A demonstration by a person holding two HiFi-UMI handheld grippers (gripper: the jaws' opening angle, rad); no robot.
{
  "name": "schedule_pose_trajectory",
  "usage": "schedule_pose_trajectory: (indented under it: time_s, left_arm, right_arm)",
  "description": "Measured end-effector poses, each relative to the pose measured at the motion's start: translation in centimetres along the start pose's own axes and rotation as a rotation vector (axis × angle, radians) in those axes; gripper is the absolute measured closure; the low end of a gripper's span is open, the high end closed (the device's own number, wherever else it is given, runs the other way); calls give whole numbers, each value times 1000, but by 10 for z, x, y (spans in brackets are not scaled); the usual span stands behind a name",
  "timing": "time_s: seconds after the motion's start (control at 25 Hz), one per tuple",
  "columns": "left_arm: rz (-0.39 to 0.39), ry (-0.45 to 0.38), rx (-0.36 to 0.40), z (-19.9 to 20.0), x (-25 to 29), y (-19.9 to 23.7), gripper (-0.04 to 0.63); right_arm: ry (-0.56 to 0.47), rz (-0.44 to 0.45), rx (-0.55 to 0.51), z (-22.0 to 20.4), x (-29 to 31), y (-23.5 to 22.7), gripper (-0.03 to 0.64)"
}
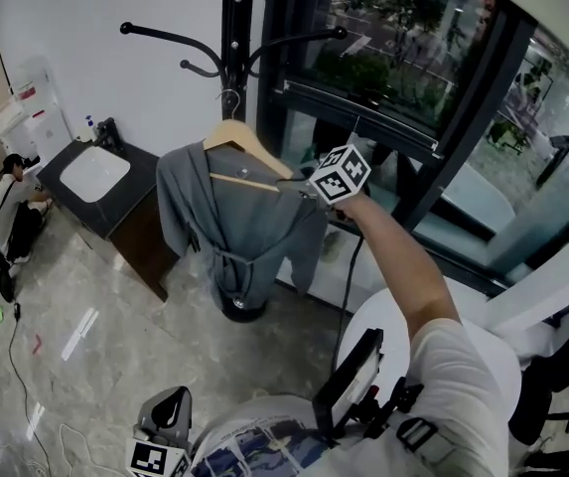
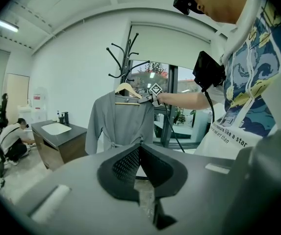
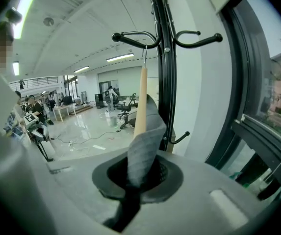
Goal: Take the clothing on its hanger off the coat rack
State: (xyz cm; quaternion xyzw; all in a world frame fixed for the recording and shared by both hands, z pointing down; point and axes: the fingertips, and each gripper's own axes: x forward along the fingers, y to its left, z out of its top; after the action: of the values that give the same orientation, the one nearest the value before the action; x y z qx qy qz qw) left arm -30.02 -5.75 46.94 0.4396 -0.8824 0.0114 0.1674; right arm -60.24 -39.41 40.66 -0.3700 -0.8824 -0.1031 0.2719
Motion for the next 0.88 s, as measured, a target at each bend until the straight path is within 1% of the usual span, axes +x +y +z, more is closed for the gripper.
schedule_pose_trajectory:
  time_s: [0.2,0.36,0.48,0.72,0.88]
  left_arm:
    - [-15,-4,2,-5,-16,1,594]
    - [-35,-8,6,-10,-33,2,594]
    - [-46,-15,7,-16,-48,2,594]
    - [-68,-22,16,-31,-81,1,594]
    - [-75,-35,14,-39,-108,2,594]
  right_arm:
    - [-3,-59,-32,15,-17,17,609]
    - [-25,-97,-42,32,-39,32,609]
    - [-39,-126,-52,37,-57,48,609]
    - [-69,-174,-68,39,-87,91,609]
    - [-85,-201,-83,42,-104,134,609]
